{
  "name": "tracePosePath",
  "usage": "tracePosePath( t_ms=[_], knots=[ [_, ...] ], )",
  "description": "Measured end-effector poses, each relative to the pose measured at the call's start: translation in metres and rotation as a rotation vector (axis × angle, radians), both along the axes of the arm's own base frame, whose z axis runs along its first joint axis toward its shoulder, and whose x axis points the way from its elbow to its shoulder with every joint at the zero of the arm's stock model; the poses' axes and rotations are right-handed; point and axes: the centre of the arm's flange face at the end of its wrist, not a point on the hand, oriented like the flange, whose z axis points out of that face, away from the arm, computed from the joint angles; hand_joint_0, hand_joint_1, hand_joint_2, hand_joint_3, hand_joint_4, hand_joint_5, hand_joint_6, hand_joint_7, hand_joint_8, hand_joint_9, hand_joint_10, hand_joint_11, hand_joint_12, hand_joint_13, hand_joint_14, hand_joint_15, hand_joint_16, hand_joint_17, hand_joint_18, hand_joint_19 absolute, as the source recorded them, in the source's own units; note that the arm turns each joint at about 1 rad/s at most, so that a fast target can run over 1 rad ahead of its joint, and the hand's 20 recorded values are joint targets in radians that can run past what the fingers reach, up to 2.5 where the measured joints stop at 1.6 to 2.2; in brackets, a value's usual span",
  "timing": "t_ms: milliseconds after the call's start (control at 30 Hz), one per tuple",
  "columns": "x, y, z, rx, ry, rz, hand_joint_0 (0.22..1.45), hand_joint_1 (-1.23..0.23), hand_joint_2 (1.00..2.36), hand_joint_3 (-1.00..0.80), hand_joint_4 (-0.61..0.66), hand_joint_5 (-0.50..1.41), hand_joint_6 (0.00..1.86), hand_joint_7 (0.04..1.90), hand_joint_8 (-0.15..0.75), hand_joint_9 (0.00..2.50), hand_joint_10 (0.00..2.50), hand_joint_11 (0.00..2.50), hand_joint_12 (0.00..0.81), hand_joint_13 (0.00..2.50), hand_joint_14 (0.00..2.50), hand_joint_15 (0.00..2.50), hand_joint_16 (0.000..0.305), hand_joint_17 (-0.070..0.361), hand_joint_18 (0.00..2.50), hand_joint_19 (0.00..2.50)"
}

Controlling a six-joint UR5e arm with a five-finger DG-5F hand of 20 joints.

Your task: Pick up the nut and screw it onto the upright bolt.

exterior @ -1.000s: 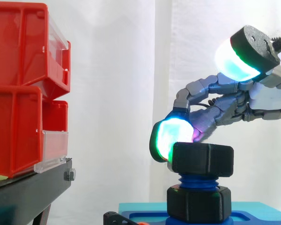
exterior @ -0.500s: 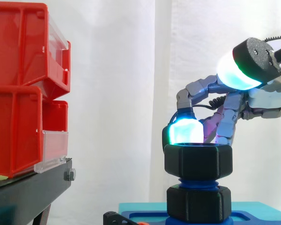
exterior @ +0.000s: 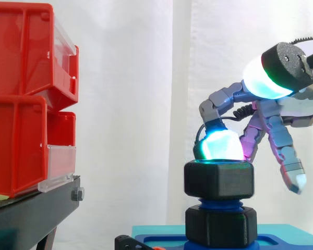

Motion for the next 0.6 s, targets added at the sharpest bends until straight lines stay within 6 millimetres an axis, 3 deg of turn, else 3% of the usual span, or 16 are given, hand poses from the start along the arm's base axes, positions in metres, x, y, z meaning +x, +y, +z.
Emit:
tracePosePath(
  t_ms=[400,533,600],
  knots=[
    [-0.007,-0.017,0.020,-0.028,0.084,-0.020,0.49,-0.26,1.00,-0.50,-0.01,0.12,0.50,1.42,0.117,1.95,0.01,0.21,0.179,1.38,0.01,0.17,0.030,0.068,1.23,0.58],
    [-0.016,-0.019,0.036,-0.045,0.092,-0.024,0.47,-0.23,1.00,-0.50,0.02,0.11,0.50,1.40,0.151,1.88,0.01,0.23,0.212,1.33,0.01,0.18,0.036,0.080,1.16,0.56],
    [-0.019,-0.020,0.046,-0.047,0.083,-0.025,0.47,-0.23,1.00,-0.50,0.08,0.07,0.50,1.28,0.169,1.79,0.01,0.25,0.236,1.25,0.01,0.19,0.040,0.091,1.05,0.52]
  ],
)
